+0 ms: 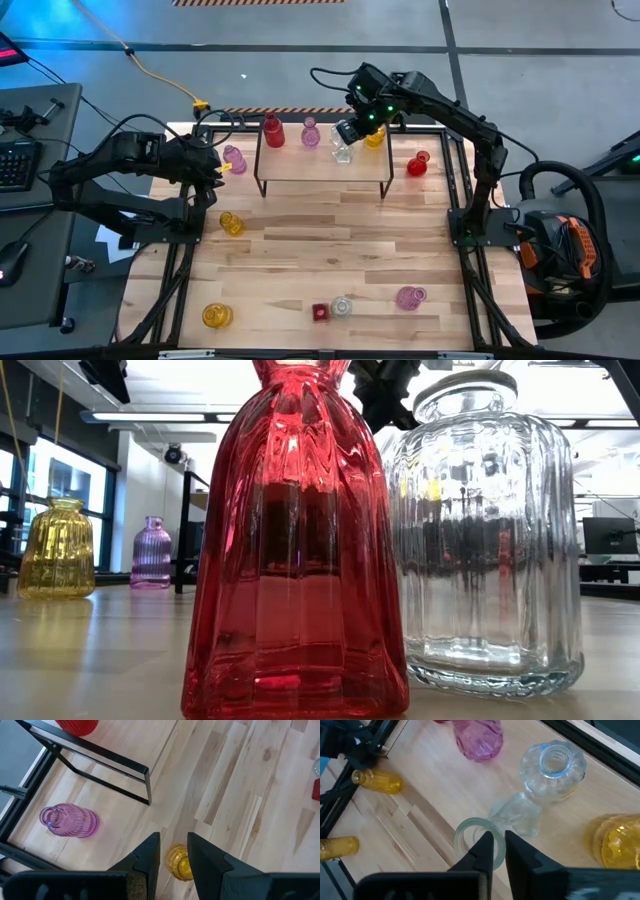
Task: Sort vases onto shelf
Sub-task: Put the top transparent vase on the shelf aligned with the other transparent vase
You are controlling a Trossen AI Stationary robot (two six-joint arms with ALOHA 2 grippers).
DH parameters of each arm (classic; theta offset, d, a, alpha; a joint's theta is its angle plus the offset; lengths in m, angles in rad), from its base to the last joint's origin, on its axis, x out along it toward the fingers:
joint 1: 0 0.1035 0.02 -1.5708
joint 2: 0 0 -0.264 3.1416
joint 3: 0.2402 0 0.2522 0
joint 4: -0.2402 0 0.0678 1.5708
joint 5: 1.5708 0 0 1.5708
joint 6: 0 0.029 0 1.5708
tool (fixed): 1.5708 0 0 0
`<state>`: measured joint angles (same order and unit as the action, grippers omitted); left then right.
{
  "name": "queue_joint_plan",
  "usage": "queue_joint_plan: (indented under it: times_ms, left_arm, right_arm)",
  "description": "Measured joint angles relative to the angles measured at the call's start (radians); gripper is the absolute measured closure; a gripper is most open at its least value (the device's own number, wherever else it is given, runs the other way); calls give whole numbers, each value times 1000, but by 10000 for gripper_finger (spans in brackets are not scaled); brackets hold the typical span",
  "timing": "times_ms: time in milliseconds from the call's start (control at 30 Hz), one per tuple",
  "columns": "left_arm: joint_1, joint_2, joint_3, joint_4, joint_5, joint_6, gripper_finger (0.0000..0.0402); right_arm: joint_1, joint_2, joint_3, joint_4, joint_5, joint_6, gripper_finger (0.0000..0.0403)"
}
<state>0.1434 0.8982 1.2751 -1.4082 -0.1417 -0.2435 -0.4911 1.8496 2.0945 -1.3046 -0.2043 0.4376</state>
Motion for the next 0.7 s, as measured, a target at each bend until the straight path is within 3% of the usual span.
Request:
queue_joint_plan:
  times_ms: [200, 700]
  left_arm:
    - [0, 0, 0, 0, 0, -7, 312]
    - [0, 0, 0, 0, 0, -8, 312]
  right_arm:
    - [0, 0, 0, 4, 38, 6, 339]
    - [0, 0, 0, 49, 40, 6, 337]
